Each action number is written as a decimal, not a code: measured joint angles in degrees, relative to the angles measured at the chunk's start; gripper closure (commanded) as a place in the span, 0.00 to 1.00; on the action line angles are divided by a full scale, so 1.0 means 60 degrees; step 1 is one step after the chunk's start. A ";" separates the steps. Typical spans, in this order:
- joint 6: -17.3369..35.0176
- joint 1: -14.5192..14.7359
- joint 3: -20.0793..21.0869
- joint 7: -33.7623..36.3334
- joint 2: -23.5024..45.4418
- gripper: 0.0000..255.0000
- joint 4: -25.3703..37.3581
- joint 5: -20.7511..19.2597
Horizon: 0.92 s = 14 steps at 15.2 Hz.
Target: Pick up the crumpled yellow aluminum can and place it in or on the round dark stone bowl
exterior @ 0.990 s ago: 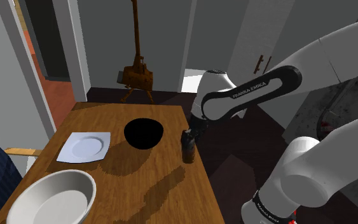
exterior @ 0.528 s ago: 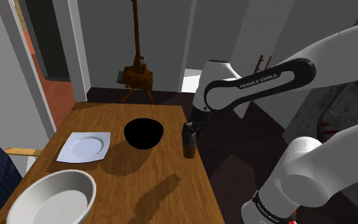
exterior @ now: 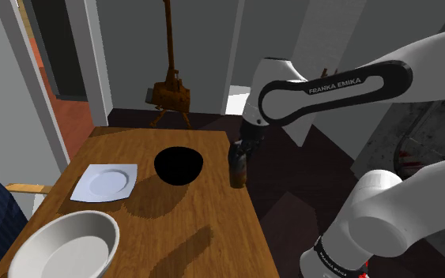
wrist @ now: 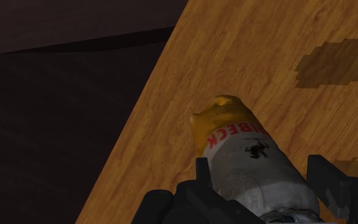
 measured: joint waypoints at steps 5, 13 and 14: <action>-0.0717 -0.0015 -0.0010 0.0063 -0.0301 1.00 0.0419 -0.0044; -0.1426 -0.0005 0.0061 0.0233 0.0318 1.00 0.1751 -0.0078; -0.1351 0.0018 0.0123 0.0308 0.0738 1.00 0.2109 -0.0064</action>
